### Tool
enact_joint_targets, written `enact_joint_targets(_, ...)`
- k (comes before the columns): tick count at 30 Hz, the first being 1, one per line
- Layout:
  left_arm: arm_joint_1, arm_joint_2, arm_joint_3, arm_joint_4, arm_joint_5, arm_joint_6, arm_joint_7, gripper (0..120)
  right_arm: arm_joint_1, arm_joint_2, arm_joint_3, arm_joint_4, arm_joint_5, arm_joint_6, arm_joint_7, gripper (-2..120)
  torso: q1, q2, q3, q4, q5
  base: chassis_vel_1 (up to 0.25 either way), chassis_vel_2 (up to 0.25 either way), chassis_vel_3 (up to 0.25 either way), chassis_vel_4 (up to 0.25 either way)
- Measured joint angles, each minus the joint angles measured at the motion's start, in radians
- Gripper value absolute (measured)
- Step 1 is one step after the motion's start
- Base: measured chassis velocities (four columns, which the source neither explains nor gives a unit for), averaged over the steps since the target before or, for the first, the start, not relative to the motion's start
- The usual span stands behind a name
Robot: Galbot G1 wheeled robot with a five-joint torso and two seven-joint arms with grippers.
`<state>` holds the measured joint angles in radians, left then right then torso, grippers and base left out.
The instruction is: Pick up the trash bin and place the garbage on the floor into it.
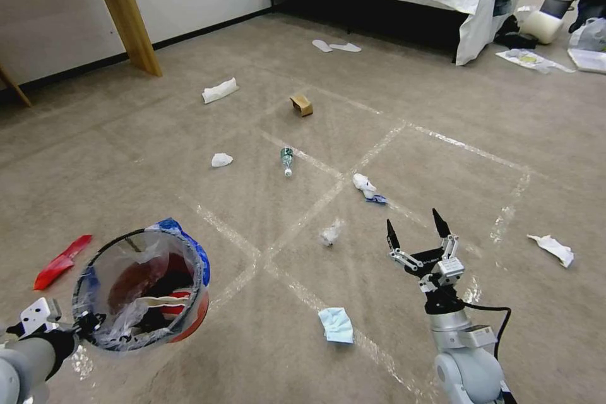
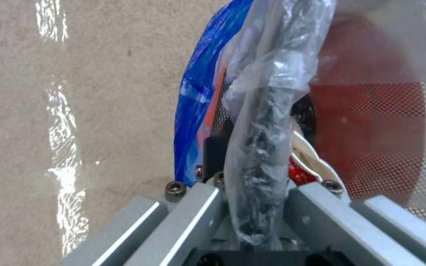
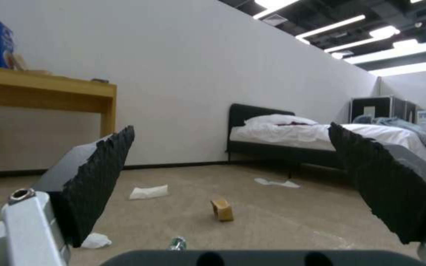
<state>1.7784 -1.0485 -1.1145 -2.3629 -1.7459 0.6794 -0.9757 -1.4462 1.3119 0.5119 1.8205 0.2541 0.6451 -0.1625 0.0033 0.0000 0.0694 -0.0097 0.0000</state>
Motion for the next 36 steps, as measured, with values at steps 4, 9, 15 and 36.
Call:
enact_joint_targets(4,0.0,0.0,0.001,-0.001,0.0,-0.001,0.006,0,0.01,-0.022,0.0,-0.007,-0.024,-0.007,0.024,100,0.0,0.0,0.0,-0.0001,0.0001,-0.02,0.025,0.027,-0.016)
enact_joint_targets(9,0.0,0.002,0.006,0.0,0.003,-0.006,0.015,0,0.042,-0.114,-0.026,-0.009,-0.028,-0.055,0.078,100,0.0,0.0,0.0,-0.0001,0.0004,0.0,0.0,0.0,0.0)
enact_joint_targets(15,0.004,-0.003,0.008,0.001,0.009,-0.007,0.018,0,0.171,-0.427,-0.192,-0.022,0.163,-0.196,0.051,100,0.0,0.0,0.0,0.0002,0.0008,0.0,0.0,0.0,0.0)
enact_joint_targets(36,-0.075,0.038,0.085,0.083,0.034,-0.006,0.043,0,0.607,-0.907,-0.789,-0.35,0.317,-0.256,-0.589,100,0.0,0.0,0.0,-0.0008,-0.0003,0.0,0.0,0.0,0.0)
